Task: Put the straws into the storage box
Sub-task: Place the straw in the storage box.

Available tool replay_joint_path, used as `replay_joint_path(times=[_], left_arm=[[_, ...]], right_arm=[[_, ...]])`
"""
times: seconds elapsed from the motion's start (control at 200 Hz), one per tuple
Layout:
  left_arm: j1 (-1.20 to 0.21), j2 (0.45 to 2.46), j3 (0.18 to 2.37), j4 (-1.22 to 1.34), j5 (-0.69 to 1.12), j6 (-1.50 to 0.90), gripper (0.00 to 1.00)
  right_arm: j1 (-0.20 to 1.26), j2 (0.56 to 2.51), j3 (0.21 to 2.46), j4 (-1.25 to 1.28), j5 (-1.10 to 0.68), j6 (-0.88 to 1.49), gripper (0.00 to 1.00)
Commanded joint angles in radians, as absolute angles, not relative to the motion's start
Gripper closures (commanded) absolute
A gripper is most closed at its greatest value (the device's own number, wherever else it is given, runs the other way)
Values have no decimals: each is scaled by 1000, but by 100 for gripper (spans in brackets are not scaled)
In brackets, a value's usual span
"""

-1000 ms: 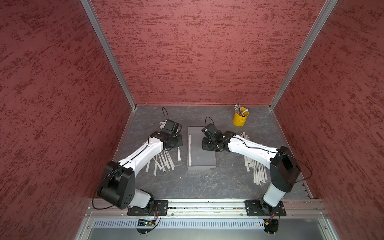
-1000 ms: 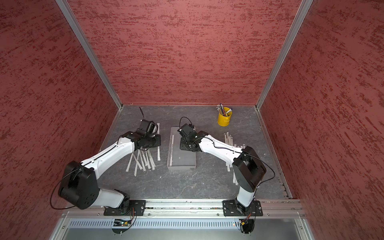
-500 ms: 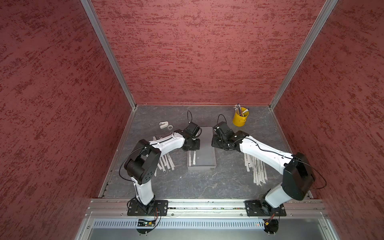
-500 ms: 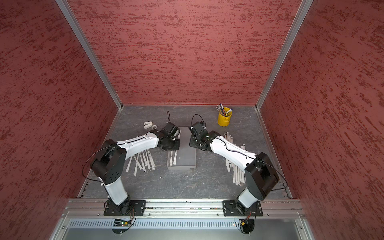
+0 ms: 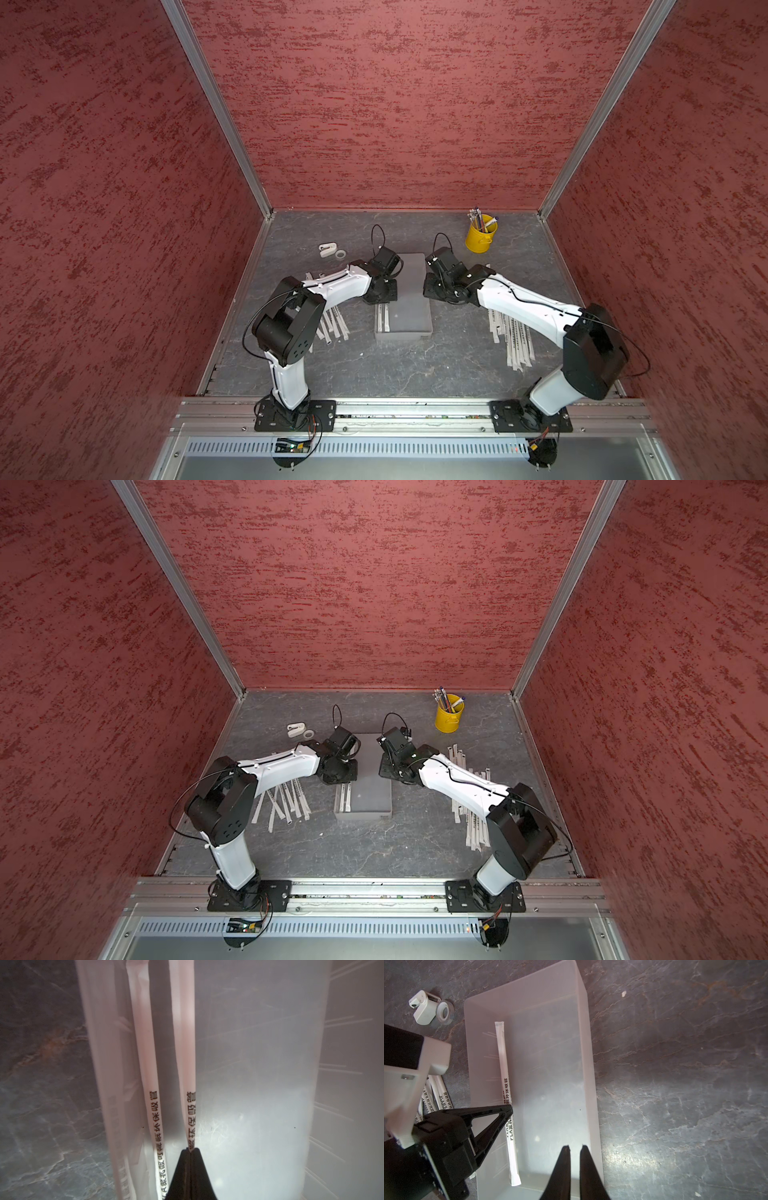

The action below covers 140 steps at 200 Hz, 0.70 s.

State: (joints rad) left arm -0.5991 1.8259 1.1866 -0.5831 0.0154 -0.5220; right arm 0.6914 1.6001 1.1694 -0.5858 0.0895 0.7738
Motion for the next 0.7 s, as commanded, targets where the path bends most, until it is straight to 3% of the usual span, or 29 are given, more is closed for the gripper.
replay_joint_path(times=[0.0,0.321,0.696], left_arm=[[-593,1839,1175,-575,-6,-529,91],[-581,1858,1178,-586,-7,-540,83],[-581,1753,1223,-646,9,-536,80]], right_arm=[[695,1615,1173,-560,80,771,87],[695,1620,1183,-563,80,767,87],[662,1579,1181,-611,78,750,87]])
